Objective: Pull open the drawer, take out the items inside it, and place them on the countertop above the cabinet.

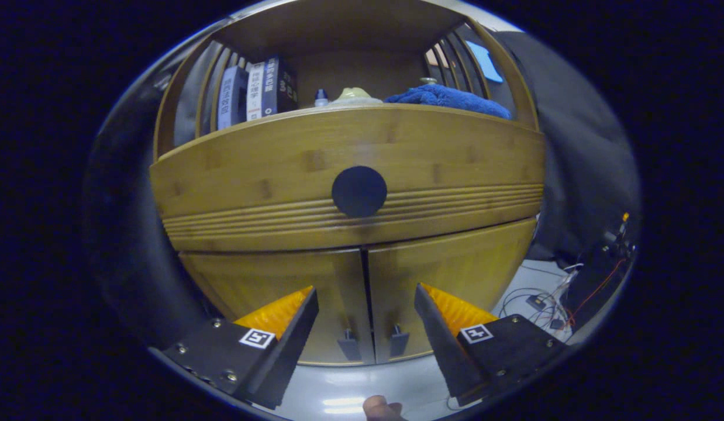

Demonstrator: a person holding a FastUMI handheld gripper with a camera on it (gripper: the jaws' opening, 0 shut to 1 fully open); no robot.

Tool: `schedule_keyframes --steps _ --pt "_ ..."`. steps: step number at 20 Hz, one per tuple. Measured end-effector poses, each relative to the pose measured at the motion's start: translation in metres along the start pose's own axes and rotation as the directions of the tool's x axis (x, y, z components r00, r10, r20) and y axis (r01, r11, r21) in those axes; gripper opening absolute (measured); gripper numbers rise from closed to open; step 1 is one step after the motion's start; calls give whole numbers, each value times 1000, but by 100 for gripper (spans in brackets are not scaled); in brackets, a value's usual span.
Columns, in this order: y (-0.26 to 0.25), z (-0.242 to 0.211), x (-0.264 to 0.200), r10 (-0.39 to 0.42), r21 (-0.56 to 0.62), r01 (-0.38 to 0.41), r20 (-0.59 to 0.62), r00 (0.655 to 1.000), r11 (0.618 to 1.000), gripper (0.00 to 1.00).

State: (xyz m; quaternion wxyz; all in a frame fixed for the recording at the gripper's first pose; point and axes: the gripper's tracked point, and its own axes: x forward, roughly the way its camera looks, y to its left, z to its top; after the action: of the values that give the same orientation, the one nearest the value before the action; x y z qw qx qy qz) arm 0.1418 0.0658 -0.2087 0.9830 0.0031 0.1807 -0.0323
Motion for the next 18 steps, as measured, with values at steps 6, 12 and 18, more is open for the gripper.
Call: schedule_keyframes --steps 6,12,18 --pt "9 45 -81 23 -48 -18 111 994 999 99" --pt "7 129 -158 38 -167 -7 181 983 986 98" --pt "16 219 -231 86 -92 -66 238 967 994 99"
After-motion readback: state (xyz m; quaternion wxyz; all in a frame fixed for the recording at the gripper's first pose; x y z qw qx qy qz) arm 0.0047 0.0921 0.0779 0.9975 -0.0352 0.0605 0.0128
